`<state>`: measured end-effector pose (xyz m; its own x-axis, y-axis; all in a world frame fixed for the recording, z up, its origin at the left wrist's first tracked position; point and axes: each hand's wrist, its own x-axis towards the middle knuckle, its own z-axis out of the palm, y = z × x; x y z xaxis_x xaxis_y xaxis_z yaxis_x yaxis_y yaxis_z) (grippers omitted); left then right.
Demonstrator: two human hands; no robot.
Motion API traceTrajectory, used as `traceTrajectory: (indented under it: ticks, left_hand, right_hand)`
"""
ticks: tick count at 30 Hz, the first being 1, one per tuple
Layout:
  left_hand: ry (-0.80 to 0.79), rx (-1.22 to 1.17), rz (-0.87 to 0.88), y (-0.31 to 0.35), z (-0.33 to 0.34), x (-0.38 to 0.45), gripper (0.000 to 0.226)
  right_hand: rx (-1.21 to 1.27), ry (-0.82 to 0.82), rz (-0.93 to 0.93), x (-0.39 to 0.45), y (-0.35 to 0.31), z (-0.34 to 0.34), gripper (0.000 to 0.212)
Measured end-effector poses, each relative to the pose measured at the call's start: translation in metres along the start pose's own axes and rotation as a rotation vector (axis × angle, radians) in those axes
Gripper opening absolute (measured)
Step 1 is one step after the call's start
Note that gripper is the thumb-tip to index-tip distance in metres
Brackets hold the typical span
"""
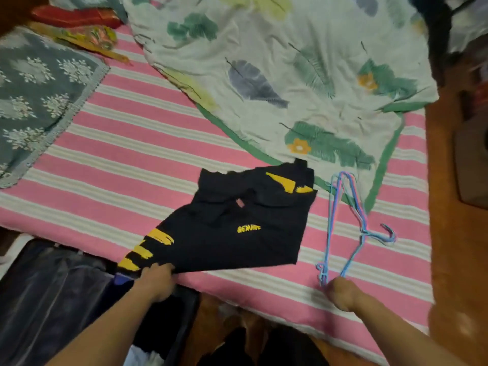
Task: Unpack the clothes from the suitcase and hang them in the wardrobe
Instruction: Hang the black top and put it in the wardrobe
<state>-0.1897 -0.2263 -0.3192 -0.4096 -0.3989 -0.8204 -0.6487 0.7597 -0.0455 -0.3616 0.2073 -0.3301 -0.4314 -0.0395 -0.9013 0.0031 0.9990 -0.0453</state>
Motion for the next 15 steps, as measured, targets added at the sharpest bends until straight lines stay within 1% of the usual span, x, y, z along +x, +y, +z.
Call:
traceTrajectory:
  ticks: [2, 4, 6, 7, 11, 13, 15]
  left_hand:
    - [-0.015, -0.135, 0.091, 0.035, 0.006, 0.001, 0.043]
    - [-0.035, -0.302, 0.142, 0.071, 0.009, -0.007, 0.03]
    - [-0.05, -0.424, 0.158, 0.103, 0.012, -0.015, 0.021]
    - [-0.055, -0.461, 0.174, 0.117, 0.014, -0.017, 0.019]
    - [-0.075, -0.531, 0.235, 0.163, 0.029, -0.015, 0.018]
    - [-0.116, -0.553, 0.228, 0.181, 0.034, -0.006, 0.015]
    - [-0.127, -0.542, 0.215, 0.199, 0.036, 0.008, 0.014]
  right_hand:
    - [0.038, 0.029, 0.003, 0.001, 0.014, -0.006, 0.032]
    - [0.066, 0.069, 0.009, 0.004, 0.025, -0.018, 0.028]
    - [0.173, 0.158, 0.05, 0.016, 0.036, -0.032, 0.024]
    - [0.24, 0.203, 0.081, 0.026, 0.042, -0.037, 0.024]
    - [0.411, 0.318, 0.155, 0.083, 0.071, -0.048, 0.022]
    - [0.537, 0.399, 0.221, 0.112, 0.083, -0.052, 0.029]
    - [0.663, 0.5, 0.299, 0.135, 0.089, -0.058, 0.031]
